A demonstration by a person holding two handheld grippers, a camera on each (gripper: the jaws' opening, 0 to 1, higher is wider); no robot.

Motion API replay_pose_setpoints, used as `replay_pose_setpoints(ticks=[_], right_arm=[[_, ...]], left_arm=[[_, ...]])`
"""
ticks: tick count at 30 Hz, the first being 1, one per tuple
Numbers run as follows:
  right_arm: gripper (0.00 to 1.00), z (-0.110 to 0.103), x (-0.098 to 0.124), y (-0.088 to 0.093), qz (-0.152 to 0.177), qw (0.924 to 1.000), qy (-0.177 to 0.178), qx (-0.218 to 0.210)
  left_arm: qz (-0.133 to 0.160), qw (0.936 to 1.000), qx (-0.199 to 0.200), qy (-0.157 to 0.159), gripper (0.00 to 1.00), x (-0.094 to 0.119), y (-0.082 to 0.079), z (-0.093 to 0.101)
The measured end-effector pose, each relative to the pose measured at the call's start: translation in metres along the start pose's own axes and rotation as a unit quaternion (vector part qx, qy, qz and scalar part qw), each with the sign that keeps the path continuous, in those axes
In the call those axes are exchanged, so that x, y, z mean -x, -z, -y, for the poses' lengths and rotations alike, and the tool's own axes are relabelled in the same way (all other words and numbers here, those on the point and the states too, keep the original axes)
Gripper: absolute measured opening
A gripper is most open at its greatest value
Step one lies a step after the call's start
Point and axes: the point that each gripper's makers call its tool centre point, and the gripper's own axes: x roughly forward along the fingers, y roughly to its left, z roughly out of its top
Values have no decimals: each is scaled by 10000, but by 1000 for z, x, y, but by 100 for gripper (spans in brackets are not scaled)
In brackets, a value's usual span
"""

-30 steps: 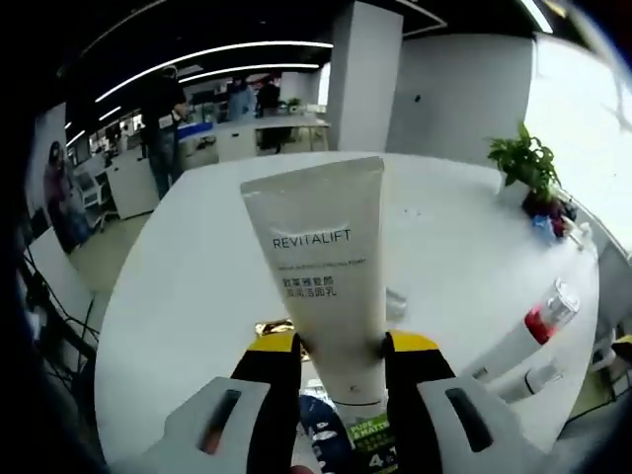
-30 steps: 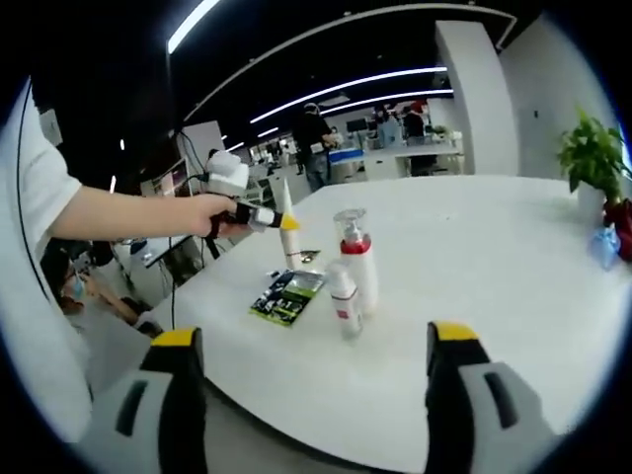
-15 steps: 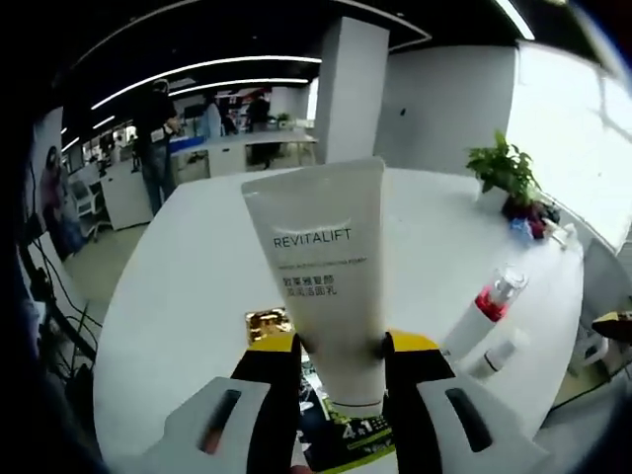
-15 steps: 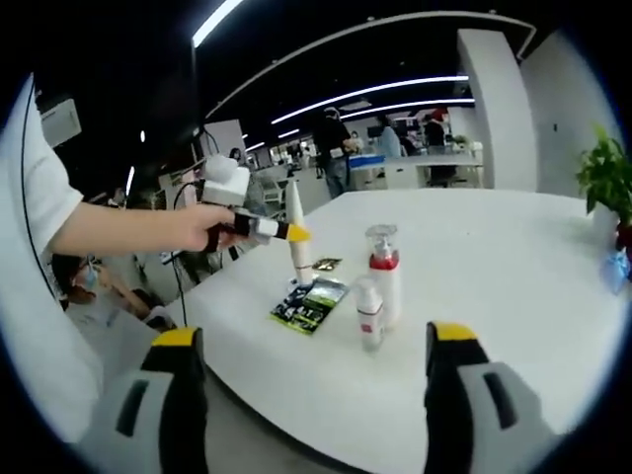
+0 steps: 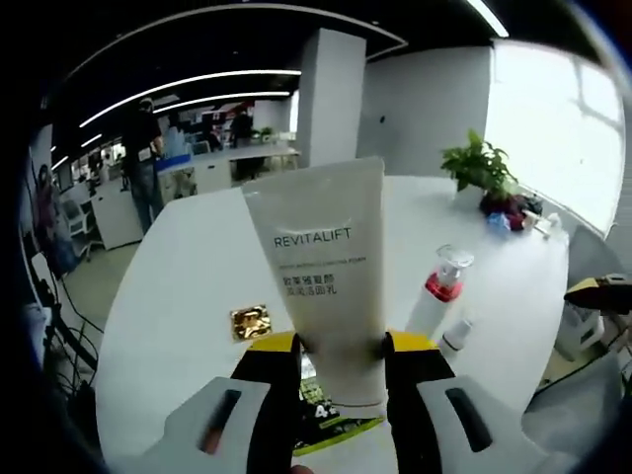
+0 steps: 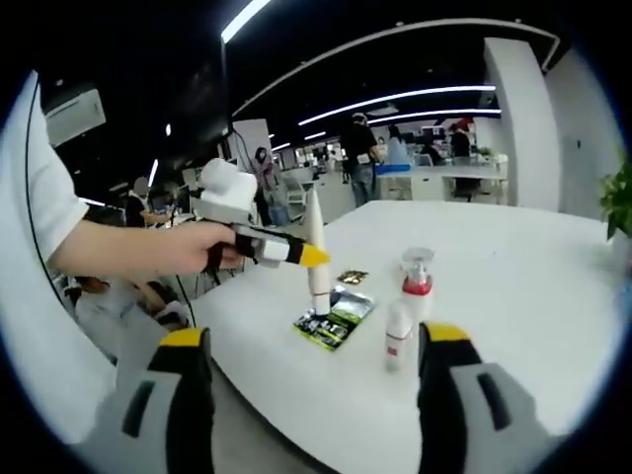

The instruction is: Arrange the skincare products in the storage area until every visible bottle or jar stands upright without overlapping.

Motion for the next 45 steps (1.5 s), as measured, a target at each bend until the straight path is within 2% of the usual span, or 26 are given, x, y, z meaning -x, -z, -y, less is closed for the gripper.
replay_pose_setpoints(ticks=[9, 18, 24, 31, 39, 45], right_arm=[[74, -8, -10, -19, 100, 9996, -173, 183], [68, -20, -22, -50, 429, 9980, -422, 195], [63, -25, -26, -62, 563, 9967, -541, 203], [57, -32, -31, -68, 605, 9956, -677, 226], [52, -31, -38, -76, 641, 9953, -704, 166], [44, -34, -42, -76, 602, 9955, -732, 62]], left_arm=[[153, 9994, -278, 118, 29, 29, 1, 26], [315, 9980, -476, 262, 29, 45, -5, 47], [416, 9965, -619, 373, 30, 55, -9, 66], [468, 9939, -860, 511, 30, 66, -8, 88], [557, 9910, -1031, 642, 30, 75, -11, 107], [569, 9872, -1322, 680, 30, 77, -12, 118]])
